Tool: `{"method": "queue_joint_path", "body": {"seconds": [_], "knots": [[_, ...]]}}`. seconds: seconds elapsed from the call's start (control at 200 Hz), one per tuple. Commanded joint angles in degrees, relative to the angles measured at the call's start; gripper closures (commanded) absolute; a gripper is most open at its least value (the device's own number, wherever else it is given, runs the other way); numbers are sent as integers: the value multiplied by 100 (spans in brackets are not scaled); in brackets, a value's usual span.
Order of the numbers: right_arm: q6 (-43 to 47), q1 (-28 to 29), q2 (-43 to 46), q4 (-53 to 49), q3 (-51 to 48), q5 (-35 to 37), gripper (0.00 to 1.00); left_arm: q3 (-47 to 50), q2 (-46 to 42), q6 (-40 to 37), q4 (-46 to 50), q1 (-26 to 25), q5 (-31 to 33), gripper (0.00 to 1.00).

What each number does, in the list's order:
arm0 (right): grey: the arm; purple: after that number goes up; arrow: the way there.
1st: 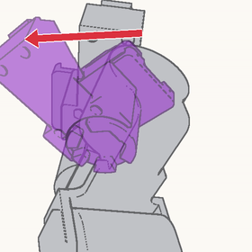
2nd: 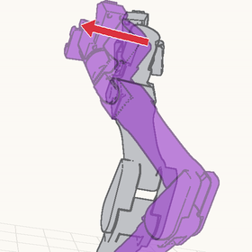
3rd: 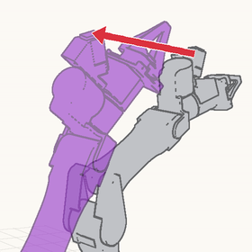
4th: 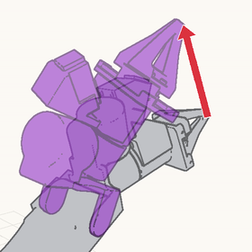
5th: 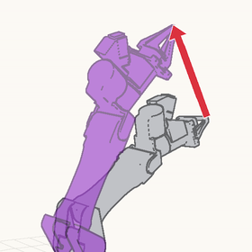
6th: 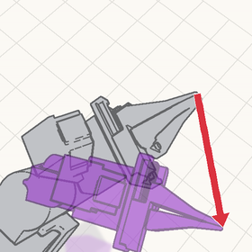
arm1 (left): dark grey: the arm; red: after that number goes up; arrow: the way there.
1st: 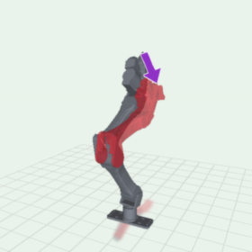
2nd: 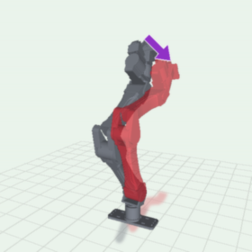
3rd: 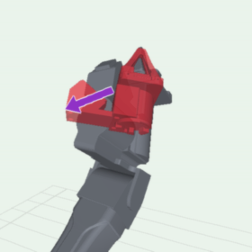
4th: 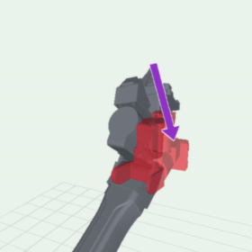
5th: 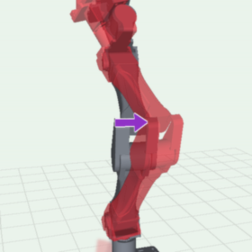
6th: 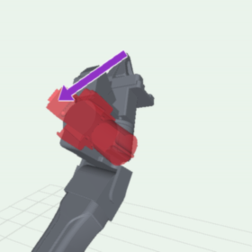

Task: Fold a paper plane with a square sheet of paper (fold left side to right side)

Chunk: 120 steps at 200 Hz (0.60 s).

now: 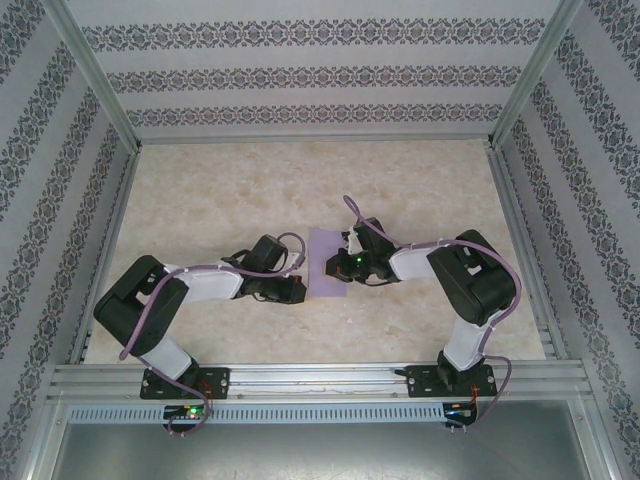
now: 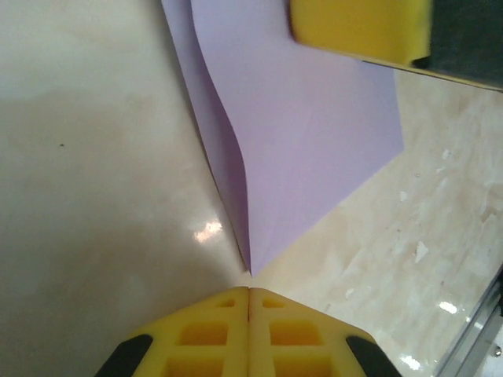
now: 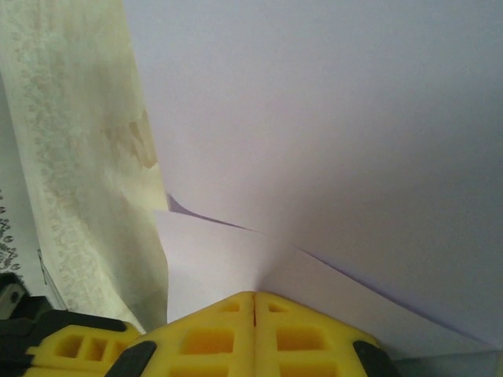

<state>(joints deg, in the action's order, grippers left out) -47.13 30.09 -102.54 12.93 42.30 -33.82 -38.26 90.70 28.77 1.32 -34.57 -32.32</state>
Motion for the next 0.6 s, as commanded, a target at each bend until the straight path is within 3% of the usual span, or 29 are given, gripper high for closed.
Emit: {"method": "queue_joint_path", "body": {"seconds": [0.0, 0.33, 0.595], "knots": [[281, -100, 201, -701, 135, 239, 91, -164, -315, 50, 306, 205, 13, 90], [1017, -389, 1360, -1496, 186, 897, 53, -466, 10, 437, -625, 644, -391, 75], [1361, -887, 2151, -1636, -546, 895, 43, -980, 882, 648, -1266, 593, -921, 65]]}}
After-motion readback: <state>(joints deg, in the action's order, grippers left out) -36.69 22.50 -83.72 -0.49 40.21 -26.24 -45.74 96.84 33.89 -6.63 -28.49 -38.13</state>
